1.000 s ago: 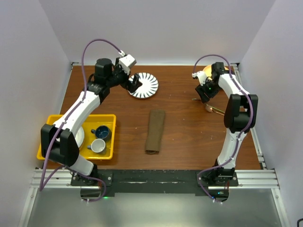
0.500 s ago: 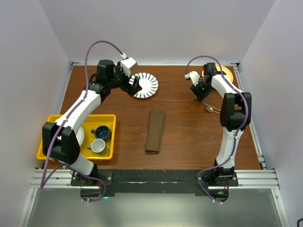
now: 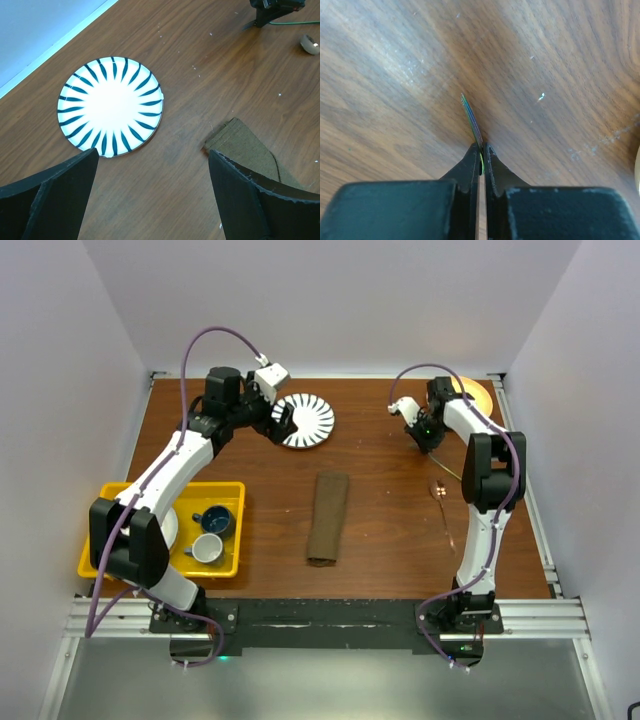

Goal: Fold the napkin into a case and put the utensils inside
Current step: Pick up the fork from the center of the board, then pass from the right arm to the left

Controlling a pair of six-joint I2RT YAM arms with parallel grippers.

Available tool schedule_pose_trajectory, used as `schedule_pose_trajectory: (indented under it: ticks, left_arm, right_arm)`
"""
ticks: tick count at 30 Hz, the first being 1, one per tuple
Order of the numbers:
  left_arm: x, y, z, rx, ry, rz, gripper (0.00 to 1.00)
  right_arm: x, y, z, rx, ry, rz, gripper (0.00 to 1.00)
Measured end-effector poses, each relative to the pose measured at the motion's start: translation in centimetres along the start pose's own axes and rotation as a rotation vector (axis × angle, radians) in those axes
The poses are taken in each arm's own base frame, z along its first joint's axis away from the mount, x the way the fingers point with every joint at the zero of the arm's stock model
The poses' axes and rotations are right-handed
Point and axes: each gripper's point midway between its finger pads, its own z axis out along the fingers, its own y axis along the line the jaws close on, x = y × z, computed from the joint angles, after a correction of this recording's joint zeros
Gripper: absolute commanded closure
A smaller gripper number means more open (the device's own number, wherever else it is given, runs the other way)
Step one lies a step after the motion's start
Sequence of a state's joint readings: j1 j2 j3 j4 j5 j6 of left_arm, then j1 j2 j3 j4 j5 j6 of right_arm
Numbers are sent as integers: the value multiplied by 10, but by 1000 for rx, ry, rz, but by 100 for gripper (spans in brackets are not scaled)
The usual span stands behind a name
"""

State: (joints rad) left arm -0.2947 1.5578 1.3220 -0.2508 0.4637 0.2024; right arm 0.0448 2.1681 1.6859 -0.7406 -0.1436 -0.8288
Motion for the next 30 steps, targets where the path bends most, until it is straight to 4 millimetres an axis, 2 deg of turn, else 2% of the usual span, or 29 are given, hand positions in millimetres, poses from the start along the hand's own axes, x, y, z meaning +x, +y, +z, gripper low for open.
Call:
schedule_pose_trajectory:
  ticks: [4, 6, 8, 11, 13, 15, 16, 18, 20, 22, 23, 24, 26, 28, 30]
  left_arm:
    - [1, 2, 0, -9, 14, -6, 0]
    - [-6, 8, 3, -21, 9, -4, 0]
    - [-12, 15, 5, -31, 1, -2, 0]
    - [-18, 25, 5, -44, -12, -16, 0]
    - [-22, 29, 4, -34, -29, -41, 0]
    - [-31, 29, 2, 5, -71, -82, 0]
    - [-33, 32, -1, 15, -88, -101, 0]
    - [-45, 30, -5, 69, -141, -136, 0]
    - [-61, 26, -9, 122, -204, -147, 3]
    - [-77, 16, -12, 185, -263, -147, 12]
    - [-83, 11, -13, 213, -282, -145, 16]
    - [-89, 4, -14, 247, -300, -142, 23]
    - [-95, -8, -15, 295, -317, -142, 30]
    - [-100, -21, -14, 341, -324, -138, 40]
    - [-102, -33, -11, 386, -329, -142, 47]
  right_arm:
    - [-6, -11, -12, 40, -5, -36, 100]
    - [-17, -23, -30, 86, -35, -54, 100]
    - [-35, -38, -56, 144, -86, -65, 100]
    - [-77, -66, -111, 250, -207, -71, 100]
    - [-101, -70, -146, 266, -303, -51, 100]
    - [-121, -64, -175, 248, -401, -21, 100]
    - [-133, -53, -191, 208, -470, 14, 100]
    - [-148, -29, -211, 121, -562, 71, 100]
    - [-164, 7, -226, -15, -654, 146, 100]
    - [-178, 51, -233, -167, -720, 213, 100]
    - [-182, 69, -234, -230, -733, 243, 100]
    - [-188, 98, -232, -330, -750, 291, 100]
    - [-196, 139, -228, -479, -761, 365, 100]
    - [-200, 170, -221, -605, -755, 447, 100]
    - [-201, 188, -213, -692, -739, 533, 100]
